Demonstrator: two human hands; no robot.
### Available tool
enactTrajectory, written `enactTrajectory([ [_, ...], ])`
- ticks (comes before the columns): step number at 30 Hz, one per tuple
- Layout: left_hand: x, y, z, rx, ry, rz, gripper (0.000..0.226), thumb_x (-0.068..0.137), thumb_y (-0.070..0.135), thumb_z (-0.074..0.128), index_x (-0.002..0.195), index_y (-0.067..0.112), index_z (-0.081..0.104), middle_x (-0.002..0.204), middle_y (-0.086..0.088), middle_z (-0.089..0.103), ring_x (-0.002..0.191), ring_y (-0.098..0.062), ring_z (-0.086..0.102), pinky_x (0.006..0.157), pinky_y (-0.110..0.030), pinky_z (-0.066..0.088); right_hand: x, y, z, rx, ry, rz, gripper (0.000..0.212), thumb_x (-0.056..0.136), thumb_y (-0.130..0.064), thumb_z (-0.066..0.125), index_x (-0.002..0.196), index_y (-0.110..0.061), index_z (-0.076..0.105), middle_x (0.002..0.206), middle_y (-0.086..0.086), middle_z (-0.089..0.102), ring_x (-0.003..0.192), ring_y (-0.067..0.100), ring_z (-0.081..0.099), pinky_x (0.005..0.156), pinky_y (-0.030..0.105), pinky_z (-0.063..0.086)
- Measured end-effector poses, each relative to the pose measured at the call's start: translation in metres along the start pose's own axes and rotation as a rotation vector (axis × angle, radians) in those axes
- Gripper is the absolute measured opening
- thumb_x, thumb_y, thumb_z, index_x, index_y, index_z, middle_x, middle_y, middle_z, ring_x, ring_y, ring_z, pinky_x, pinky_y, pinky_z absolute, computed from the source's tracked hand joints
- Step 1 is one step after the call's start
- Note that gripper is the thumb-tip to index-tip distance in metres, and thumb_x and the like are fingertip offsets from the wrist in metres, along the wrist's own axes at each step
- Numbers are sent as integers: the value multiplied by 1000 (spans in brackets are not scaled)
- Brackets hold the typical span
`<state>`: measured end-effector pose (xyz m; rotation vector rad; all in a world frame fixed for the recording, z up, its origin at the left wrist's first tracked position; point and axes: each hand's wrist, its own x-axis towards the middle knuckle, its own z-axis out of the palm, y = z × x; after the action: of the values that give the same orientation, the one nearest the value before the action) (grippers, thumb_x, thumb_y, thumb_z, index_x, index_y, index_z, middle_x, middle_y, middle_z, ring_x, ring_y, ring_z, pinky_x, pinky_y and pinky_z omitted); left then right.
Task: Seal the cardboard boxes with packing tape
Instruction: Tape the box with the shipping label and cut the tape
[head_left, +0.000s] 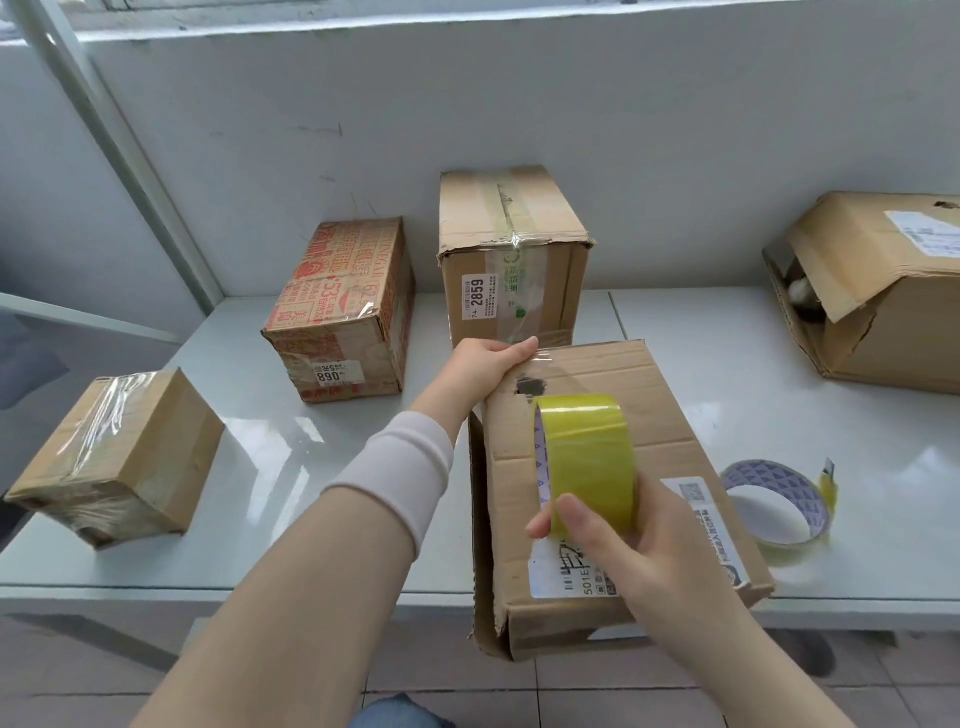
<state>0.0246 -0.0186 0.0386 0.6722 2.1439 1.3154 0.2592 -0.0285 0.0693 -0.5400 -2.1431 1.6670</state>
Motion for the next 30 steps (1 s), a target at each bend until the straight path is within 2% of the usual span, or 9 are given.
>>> enactTrajectory([
  [2,-3,2,1,-10,17,-7,36,88,43,63,105,12,69,82,4,64,72,-7,58,68,-21,46,2,-8,3,104,36,24,34,76,-52,65,90,-20,63,71,-14,72,67,-2,66,58,7,45],
  [5,-6,5,2,0,42,-21,41,87,44,63,109,10,69,92,-3,67,77,-13,60,67,-23,45,-8,-15,1,172,119,26,36,64,-46,57,90,-21,60,61,-9,71,56,0,65,50,10,47],
  [9,-8,4,4,2,70,-26,45,86,47,63,112,11,70,104,-7,69,92,-21,62,74,-25,44,-43,-13,1,301,64,-2,58,69,-67,59,99,-18,63,82,-1,75,77,11,70,65,19,53],
  [11,-9,4,4,-13,77,-26,44,86,45,64,112,10,69,100,-6,68,88,-19,60,75,-25,44,-51,-7,5,228,56,-17,59,67,-65,61,105,-20,61,91,-4,74,88,10,68,75,17,51],
  [15,-9,4,5,-20,82,-29,44,85,45,65,113,10,69,97,-4,66,90,-19,60,78,-27,45,-55,-4,12,134,124,5,65,60,-78,59,97,-24,64,86,-6,74,88,6,67,77,17,50],
  [18,-9,5,5,-32,95,-25,43,84,44,66,111,10,69,99,-4,67,88,-18,60,78,-26,45,-65,-16,9,217,184,102,52,65,-62,59,96,-20,61,71,-4,73,67,5,69,59,13,51],
  [20,-10,5,5,-37,95,-31,43,84,45,67,109,10,70,99,-5,68,86,-17,60,77,-26,45,-78,-22,7,219,187,189,45,58,-52,55,90,-20,61,62,-2,71,56,4,67,50,14,50],
  [26,-9,3,6,-51,99,-43,45,83,45,68,111,10,69,102,-5,69,90,-19,63,82,-28,49,-100,-8,10,98,175,388,43,59,-57,43,84,-26,58,53,-8,68,52,0,63,55,14,51],
  [30,-6,2,6,-11,111,-35,46,84,46,66,113,10,68,101,-3,67,86,-18,59,77,-26,45,-100,18,18,50,195,439,18,84,-41,55,83,-23,58,54,-6,68,54,1,64,57,12,49],
])
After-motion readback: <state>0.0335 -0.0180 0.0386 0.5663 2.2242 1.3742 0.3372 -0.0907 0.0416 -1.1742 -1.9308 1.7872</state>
